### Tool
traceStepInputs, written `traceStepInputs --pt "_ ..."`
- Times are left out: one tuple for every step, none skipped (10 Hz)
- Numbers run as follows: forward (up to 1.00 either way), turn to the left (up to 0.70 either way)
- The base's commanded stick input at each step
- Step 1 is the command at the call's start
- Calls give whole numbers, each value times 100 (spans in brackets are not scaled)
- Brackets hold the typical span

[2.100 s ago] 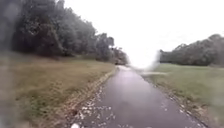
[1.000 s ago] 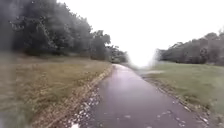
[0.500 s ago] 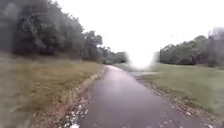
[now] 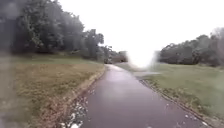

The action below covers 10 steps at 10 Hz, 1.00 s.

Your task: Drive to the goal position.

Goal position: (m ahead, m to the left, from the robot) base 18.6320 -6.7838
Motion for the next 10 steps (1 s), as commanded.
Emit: traceStepInputs --pt "50 0" --pt "50 0" --pt "50 0" --pt "50 0" --pt "50 0" --pt "50 0" --pt "50 0" --pt "50 0" --pt "50 0" --pt "50 0"
